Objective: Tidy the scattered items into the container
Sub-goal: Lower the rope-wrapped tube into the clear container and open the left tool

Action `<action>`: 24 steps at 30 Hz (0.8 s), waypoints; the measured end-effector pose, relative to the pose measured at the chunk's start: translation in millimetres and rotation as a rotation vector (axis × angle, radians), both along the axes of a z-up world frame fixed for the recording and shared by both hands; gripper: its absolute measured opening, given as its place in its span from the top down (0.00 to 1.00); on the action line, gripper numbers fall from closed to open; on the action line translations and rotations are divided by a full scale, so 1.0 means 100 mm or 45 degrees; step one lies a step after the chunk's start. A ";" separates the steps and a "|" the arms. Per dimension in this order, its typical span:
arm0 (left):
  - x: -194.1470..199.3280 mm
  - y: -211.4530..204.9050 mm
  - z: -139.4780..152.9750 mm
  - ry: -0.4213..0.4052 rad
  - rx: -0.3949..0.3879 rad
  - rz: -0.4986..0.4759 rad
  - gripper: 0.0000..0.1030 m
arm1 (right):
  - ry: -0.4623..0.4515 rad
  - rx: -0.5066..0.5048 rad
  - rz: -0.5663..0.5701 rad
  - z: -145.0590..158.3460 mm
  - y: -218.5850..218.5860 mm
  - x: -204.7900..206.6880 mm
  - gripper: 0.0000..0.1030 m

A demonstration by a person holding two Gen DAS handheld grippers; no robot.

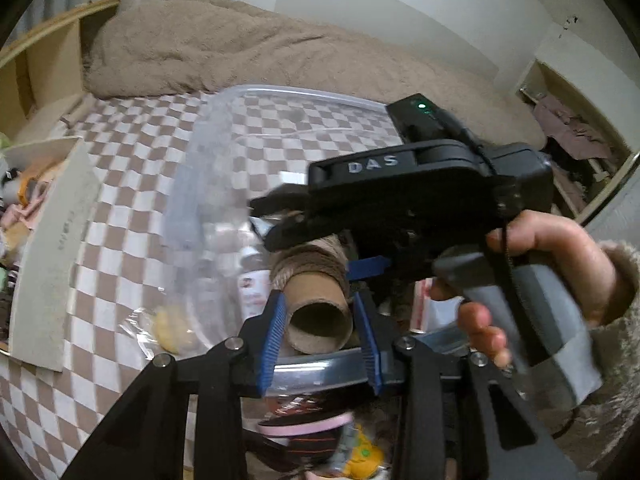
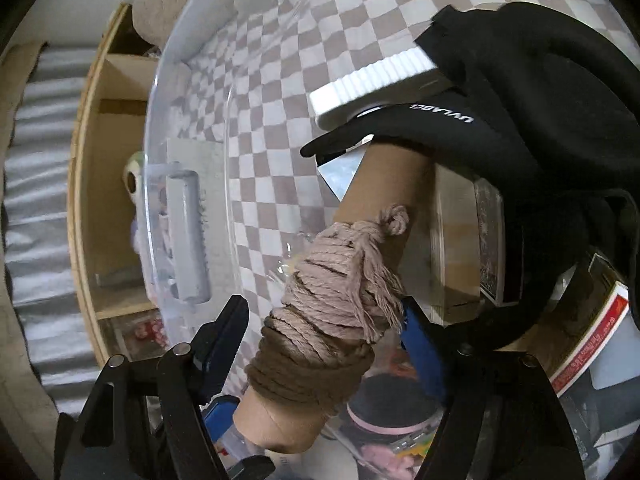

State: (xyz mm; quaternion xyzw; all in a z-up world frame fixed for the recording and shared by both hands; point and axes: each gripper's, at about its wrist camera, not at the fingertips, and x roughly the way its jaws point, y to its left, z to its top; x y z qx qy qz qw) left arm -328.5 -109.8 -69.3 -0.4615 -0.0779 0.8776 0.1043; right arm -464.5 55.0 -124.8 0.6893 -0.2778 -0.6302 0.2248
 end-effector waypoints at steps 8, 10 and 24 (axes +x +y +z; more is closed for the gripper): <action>0.08 -0.35 0.23 0.088 0.089 0.051 0.66 | 0.011 -0.067 0.043 0.00 -0.09 0.01 0.34; 0.11 -0.42 0.26 0.105 0.122 0.062 0.66 | 0.034 -0.076 0.027 0.04 -0.04 0.04 0.35; 0.14 -0.82 0.37 0.158 0.217 0.186 0.66 | 0.185 -0.309 -0.121 0.52 0.40 0.05 0.52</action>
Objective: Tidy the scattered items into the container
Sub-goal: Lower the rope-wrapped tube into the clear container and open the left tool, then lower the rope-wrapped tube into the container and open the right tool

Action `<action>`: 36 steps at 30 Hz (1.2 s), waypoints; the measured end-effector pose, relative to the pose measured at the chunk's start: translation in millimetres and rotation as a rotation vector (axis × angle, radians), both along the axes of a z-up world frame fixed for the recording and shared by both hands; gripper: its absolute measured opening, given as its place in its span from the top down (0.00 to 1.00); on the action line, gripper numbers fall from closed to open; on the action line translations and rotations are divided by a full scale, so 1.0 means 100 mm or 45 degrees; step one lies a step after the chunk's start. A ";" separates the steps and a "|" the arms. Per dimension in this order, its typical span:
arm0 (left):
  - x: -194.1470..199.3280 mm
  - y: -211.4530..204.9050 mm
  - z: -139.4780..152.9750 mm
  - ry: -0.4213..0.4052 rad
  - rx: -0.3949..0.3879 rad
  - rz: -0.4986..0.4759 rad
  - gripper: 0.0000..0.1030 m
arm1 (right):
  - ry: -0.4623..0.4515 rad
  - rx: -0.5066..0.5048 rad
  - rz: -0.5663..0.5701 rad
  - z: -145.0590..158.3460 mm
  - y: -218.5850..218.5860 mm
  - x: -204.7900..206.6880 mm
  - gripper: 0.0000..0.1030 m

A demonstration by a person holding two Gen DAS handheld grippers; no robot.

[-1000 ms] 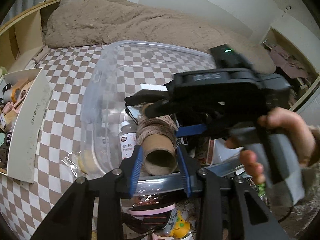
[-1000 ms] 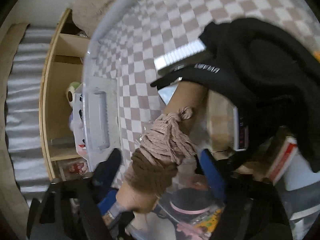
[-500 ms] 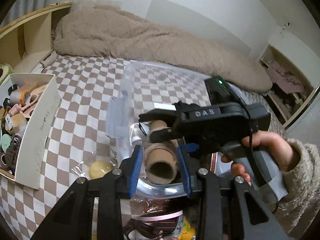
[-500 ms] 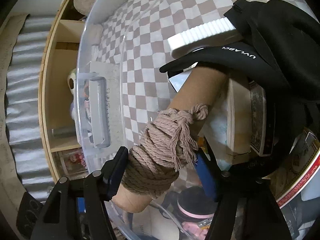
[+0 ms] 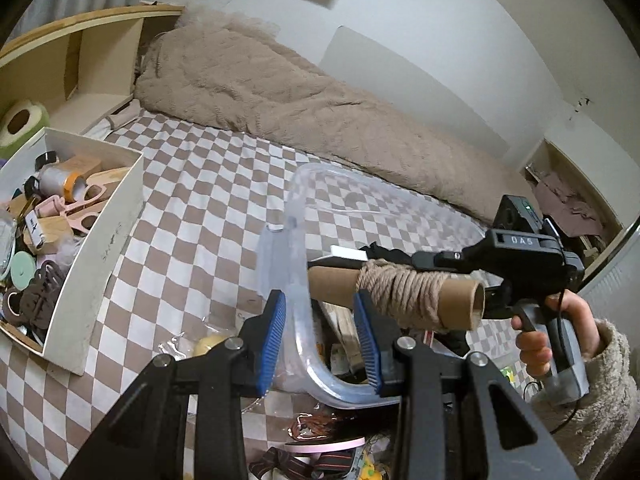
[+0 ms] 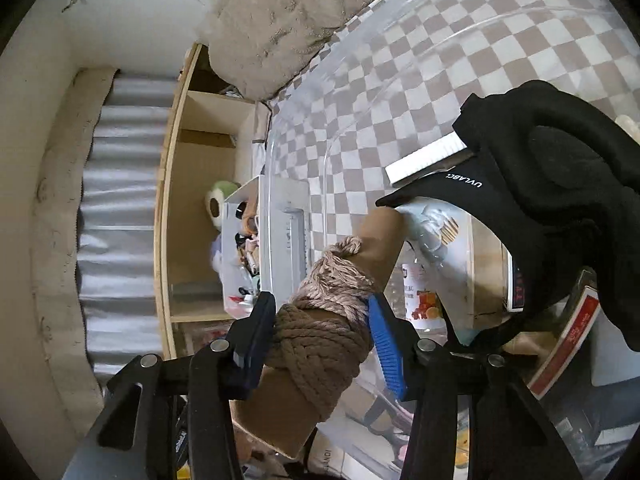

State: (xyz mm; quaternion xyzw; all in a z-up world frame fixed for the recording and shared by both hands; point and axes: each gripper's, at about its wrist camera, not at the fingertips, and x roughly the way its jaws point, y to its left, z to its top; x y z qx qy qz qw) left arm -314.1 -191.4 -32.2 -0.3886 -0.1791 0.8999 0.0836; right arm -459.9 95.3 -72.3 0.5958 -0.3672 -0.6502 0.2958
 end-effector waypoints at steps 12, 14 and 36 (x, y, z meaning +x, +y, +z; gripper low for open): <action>0.06 -0.02 -0.08 -0.010 -0.002 -0.012 0.66 | -0.084 0.110 0.207 -0.18 -0.48 0.04 0.52; 0.08 -0.05 -0.12 -0.017 -0.005 -0.010 0.66 | -0.116 0.117 0.230 -0.19 -0.54 0.00 0.52; 0.10 -0.30 -0.16 -0.020 0.050 0.056 0.66 | -0.054 -0.092 0.187 -0.21 -0.44 0.10 0.36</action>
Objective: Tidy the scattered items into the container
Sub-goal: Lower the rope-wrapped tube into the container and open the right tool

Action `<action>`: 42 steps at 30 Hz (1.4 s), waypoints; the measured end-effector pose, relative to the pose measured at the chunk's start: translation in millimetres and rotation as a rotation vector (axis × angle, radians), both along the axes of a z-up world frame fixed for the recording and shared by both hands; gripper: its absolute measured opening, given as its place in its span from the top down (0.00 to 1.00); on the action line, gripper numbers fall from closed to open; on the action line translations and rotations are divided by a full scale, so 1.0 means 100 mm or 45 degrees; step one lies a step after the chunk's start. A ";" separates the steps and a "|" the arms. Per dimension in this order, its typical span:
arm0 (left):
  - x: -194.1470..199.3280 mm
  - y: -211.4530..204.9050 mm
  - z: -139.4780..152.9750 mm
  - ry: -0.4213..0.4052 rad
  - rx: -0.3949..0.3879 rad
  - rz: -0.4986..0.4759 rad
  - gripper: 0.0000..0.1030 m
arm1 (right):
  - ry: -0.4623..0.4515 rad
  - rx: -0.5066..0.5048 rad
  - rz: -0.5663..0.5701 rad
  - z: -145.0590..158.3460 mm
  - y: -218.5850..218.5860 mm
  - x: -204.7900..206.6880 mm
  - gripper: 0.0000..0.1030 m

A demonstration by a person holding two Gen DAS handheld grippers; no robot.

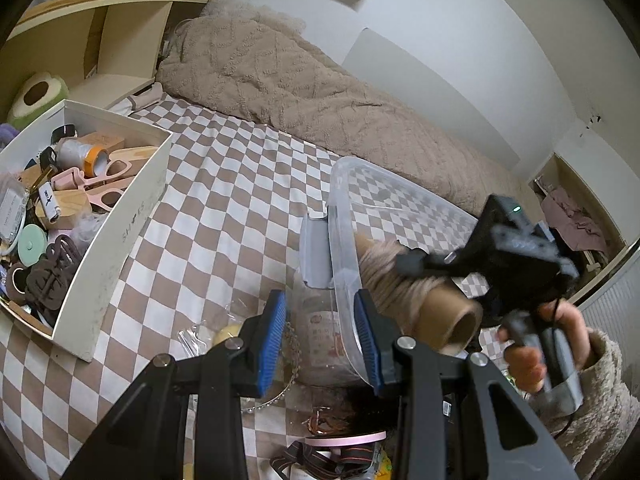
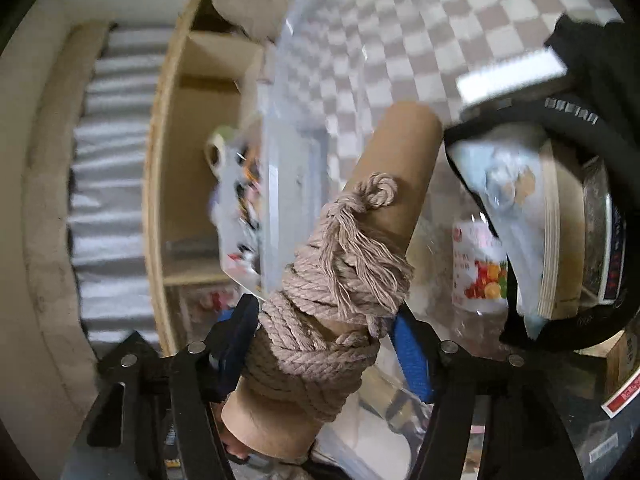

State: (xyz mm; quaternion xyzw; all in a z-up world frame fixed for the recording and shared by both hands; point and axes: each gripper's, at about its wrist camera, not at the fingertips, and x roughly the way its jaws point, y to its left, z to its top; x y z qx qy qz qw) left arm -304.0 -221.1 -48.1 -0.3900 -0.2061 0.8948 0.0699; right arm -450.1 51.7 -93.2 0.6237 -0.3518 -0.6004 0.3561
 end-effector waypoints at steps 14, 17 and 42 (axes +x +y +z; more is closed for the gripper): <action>0.00 0.00 -0.01 0.002 -0.010 -0.008 0.66 | 0.156 0.371 0.043 0.08 -0.21 -0.27 0.36; 0.00 0.00 -0.02 0.001 -0.013 -0.011 0.66 | 0.186 0.427 0.001 0.04 -0.16 -0.27 0.18; 0.07 0.04 0.00 -0.006 -0.053 -0.024 0.66 | -0.294 -0.005 -0.245 -0.44 -0.23 -0.14 0.01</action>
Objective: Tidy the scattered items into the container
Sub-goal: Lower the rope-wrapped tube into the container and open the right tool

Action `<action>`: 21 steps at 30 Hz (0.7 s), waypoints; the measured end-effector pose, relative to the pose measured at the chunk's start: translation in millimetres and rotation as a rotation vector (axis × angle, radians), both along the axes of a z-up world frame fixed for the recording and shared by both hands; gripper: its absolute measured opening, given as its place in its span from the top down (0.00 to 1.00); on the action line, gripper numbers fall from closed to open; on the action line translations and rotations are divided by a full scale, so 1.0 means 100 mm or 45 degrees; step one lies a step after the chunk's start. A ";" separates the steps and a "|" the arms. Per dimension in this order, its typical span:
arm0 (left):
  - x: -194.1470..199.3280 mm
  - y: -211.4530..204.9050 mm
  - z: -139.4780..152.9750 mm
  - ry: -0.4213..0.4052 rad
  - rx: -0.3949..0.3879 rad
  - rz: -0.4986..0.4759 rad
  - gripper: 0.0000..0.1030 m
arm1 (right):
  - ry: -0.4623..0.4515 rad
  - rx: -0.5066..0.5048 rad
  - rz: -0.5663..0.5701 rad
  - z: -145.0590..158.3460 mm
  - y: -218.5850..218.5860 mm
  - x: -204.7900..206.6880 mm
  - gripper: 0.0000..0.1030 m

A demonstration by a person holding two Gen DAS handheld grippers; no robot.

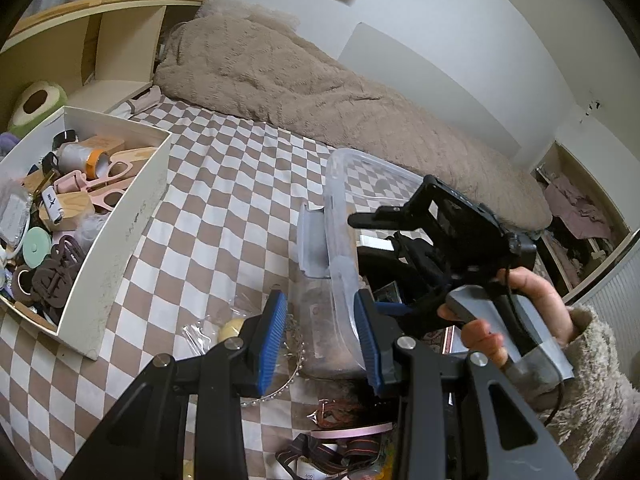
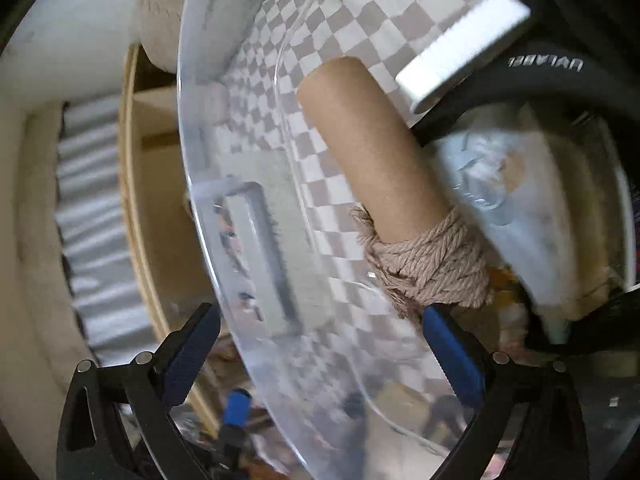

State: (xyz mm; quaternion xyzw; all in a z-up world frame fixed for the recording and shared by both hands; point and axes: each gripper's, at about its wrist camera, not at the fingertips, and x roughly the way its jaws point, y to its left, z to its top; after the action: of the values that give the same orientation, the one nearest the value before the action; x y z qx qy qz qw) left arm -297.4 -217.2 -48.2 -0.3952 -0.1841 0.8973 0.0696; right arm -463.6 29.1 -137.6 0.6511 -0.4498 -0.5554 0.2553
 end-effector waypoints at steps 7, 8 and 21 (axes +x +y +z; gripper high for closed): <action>0.04 0.02 0.03 0.012 -0.001 -0.013 0.66 | 0.009 -0.050 0.019 0.06 -0.05 0.02 0.00; 0.04 0.02 0.03 0.012 -0.002 -0.013 0.66 | 0.034 -0.036 0.028 0.11 -0.03 0.02 0.00; 0.10 0.14 0.08 0.033 -0.042 -0.006 0.32 | 0.457 0.298 0.064 0.90 0.48 0.25 0.00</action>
State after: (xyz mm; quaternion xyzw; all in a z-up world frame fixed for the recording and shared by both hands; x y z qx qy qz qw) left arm -287.2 -202.9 -40.1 -0.3852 -0.1674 0.9050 0.0677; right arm -438.9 77.3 -47.4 0.5780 -0.3133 -0.7043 0.2676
